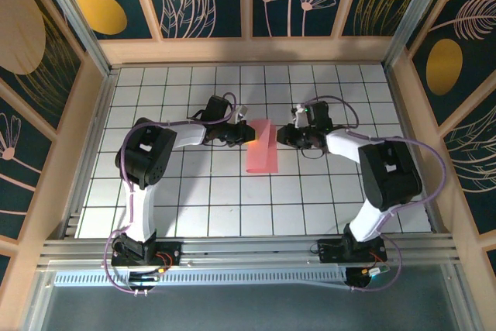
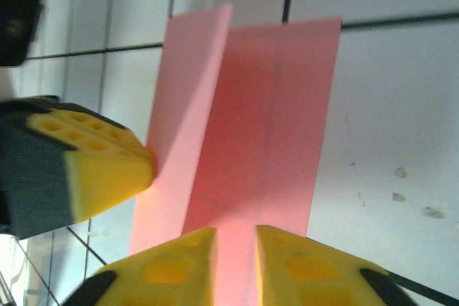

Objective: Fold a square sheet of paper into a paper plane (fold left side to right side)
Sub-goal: First fold in half a square sheet of paper at the center of the table.

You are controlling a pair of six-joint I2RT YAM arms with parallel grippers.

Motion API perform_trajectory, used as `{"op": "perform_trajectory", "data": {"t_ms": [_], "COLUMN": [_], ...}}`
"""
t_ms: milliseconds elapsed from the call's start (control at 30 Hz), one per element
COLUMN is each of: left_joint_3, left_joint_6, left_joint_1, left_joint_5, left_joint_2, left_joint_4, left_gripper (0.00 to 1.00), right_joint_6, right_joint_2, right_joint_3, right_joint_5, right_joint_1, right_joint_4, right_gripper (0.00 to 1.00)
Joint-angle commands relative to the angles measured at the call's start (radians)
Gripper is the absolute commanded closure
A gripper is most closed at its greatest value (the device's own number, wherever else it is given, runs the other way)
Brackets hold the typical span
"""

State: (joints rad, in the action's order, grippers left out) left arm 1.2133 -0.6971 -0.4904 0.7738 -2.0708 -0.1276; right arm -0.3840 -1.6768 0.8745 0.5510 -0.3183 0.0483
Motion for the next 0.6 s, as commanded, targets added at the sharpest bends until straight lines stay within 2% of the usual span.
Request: {"op": "perform_trajectory", "data": {"t_ms": [0,100,200,300,433,567], "left_joint_3": [0.019,0.017,0.015,0.012,0.012,0.012], "left_joint_6": [0.001,-0.005,-0.012,-0.018,-0.020,-0.023], "left_joint_1": [-0.008,-0.009,-0.010,-0.010,-0.013,-0.014], "left_joint_5": [-0.020,-0.026,-0.030,-0.028,-0.026,-0.025], "left_joint_2": [0.001,0.002,0.000,0.000,-0.001,-0.004], "left_joint_4": [0.005,0.005,0.001,-0.007,-0.007,-0.010], "left_gripper": [0.95,0.96,0.97,0.98,0.98,0.99], "right_joint_6": [-0.042,-0.086,-0.154,-0.196,-0.210,-0.229], "right_joint_2": [0.053,0.060,0.040,0.005,-0.061,-0.108], "right_joint_3": [-0.037,-0.060,-0.091,-0.104,-0.078,-0.058], "right_joint_5": [0.080,0.152,0.225,0.247,0.265,0.277], "right_joint_1": [0.028,0.030,0.027,0.017,-0.004,-0.024], "right_joint_4": [0.057,0.113,0.203,0.259,0.270,0.300], "right_gripper": [0.70,0.56,0.48,0.40,0.39,0.45]}}
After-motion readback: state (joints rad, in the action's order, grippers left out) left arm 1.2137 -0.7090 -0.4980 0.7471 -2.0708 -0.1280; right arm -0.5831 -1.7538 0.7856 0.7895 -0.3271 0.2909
